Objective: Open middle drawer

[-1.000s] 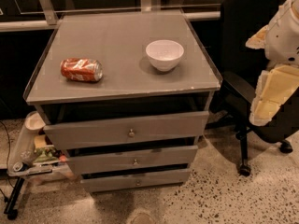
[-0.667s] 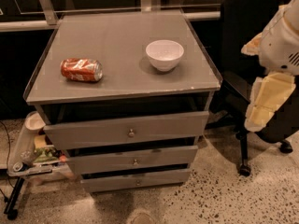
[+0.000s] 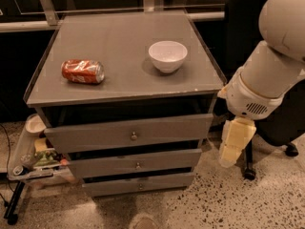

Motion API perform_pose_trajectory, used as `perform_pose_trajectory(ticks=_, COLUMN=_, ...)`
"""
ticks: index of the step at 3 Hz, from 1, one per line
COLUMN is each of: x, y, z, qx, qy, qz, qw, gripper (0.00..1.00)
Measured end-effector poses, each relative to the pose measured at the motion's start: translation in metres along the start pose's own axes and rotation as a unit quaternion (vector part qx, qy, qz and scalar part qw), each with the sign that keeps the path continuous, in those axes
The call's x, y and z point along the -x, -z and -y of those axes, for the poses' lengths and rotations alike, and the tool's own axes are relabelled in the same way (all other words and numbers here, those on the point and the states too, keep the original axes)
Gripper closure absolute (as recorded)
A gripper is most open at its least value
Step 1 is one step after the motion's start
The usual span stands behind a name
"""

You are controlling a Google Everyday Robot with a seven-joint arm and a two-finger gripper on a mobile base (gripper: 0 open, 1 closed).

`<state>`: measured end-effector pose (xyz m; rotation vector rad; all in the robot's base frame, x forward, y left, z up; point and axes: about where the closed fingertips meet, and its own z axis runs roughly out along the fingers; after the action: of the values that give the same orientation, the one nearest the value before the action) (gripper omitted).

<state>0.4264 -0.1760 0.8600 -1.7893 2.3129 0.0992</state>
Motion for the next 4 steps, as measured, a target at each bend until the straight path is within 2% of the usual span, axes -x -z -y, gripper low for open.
perform_pose_trajectory(ticks=1, x=0.0, y=0.0, z=0.0, qx=0.0, qy=0.0, qz=0.0, qw=1.0, gripper=0.0)
perform_pose_trajectory(ticks=2, x=0.001, y=-0.034, z=-0.009, qx=0.011, qy=0.004, qz=-0.007, qw=0.9999, gripper=0.0)
perform_pose_trajectory(ticks=3, x=0.004, y=-0.112, z=-0.022, qx=0.048, qy=0.003, qz=-0.005, qw=0.9989, gripper=0.0)
perform_pose_trajectory(ticks=4, x=0.004, y=-0.177, z=-0.023, qx=0.072, qy=-0.005, qz=-0.001, qw=0.9974, gripper=0.0)
